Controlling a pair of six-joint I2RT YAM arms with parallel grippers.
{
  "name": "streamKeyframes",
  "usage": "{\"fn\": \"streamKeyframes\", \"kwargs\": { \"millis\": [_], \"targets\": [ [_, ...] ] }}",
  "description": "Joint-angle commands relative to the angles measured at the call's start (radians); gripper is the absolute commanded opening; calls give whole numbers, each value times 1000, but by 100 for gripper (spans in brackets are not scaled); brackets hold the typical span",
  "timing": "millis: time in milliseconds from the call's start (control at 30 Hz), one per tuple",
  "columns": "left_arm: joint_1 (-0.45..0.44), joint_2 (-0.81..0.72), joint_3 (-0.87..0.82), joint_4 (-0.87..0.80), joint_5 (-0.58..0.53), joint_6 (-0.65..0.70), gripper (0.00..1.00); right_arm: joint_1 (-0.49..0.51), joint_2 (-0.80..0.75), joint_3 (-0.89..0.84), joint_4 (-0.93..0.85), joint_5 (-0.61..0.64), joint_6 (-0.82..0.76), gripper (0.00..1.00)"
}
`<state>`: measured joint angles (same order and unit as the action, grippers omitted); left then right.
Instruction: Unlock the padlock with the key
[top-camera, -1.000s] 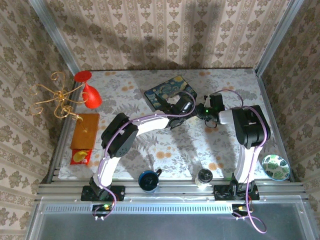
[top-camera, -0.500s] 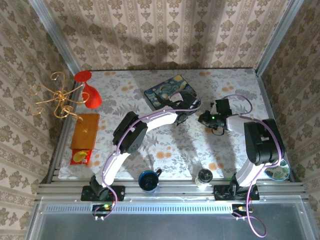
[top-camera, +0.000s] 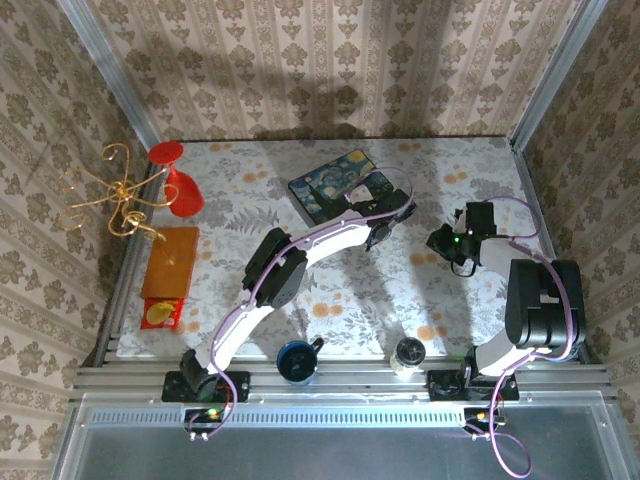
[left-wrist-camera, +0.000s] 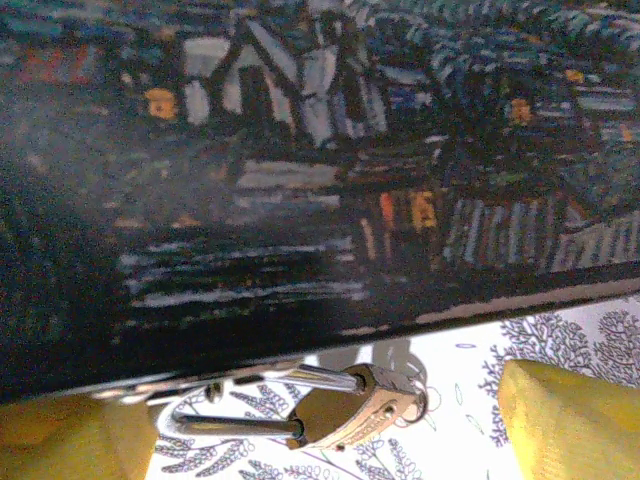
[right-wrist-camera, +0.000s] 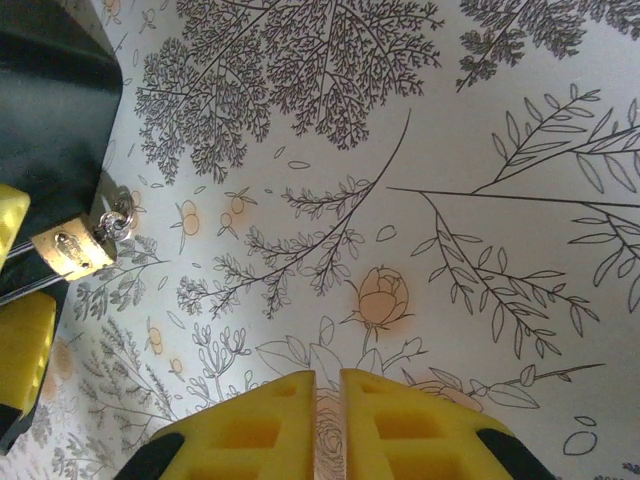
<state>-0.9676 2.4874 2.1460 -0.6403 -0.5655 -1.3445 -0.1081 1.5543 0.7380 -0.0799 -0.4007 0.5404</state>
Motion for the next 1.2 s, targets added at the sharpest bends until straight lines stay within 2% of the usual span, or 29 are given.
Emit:
{"fn": "streamKeyframes", "kwargs": {
  "millis": [0,200,367,533,567,600,900,1167],
  "targets": [
    [2,24,47,-139,-69,-57,87,-9,-17,-15,-6,-54,-18,16],
    [-2,25,38,-204,-83,-71,79,-12,-13,-14,15,-78,-6,16],
    [-17,29,26,-211,-71,-48,78,-15,-26,-23,28,-73,-5,17],
    [-31,24,16,-221,-52,-37,72,-15,-50,-35,27,-67,-14,25],
    [-35,18,13,-216,-46,-27,67,-15,-57,-38,28,-65,-16,27],
    [-41,12,10,-210,-39,-18,65,-15,-62,-41,29,-63,-17,32],
    [-33,9,-6,-144,-19,16,68,-15,-69,-41,20,-46,-31,47],
    [-16,34,19,-110,-10,40,67,-15,-85,-46,23,-40,-36,48]
  ]
}}
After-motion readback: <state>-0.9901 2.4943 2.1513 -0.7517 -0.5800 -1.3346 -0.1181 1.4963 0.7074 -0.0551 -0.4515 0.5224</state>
